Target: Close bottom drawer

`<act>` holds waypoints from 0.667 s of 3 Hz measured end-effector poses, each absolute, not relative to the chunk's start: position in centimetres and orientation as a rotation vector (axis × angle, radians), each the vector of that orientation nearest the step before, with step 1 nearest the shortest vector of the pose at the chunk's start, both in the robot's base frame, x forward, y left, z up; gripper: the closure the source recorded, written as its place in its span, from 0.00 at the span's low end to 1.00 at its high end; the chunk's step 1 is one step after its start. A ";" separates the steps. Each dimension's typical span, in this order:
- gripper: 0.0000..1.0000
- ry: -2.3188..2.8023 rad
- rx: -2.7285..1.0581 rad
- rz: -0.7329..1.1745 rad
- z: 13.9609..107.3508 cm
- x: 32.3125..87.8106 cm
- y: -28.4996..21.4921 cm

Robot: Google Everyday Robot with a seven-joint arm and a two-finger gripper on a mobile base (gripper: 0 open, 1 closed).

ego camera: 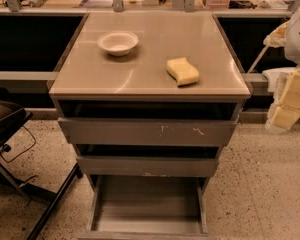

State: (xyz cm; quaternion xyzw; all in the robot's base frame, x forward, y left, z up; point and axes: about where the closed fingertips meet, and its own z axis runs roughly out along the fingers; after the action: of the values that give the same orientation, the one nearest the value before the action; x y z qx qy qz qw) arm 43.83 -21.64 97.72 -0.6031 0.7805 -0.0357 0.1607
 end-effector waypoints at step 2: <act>0.00 2.215 -1.723 -0.100 96.7 42.8 -21.8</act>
Offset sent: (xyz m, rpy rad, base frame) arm -0.0276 -0.0048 -0.0321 0.0174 -0.0005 0.0184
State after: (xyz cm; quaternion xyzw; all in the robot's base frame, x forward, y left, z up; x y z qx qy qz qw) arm 42.79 -21.75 96.71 -0.6052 0.7778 -0.0350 0.1659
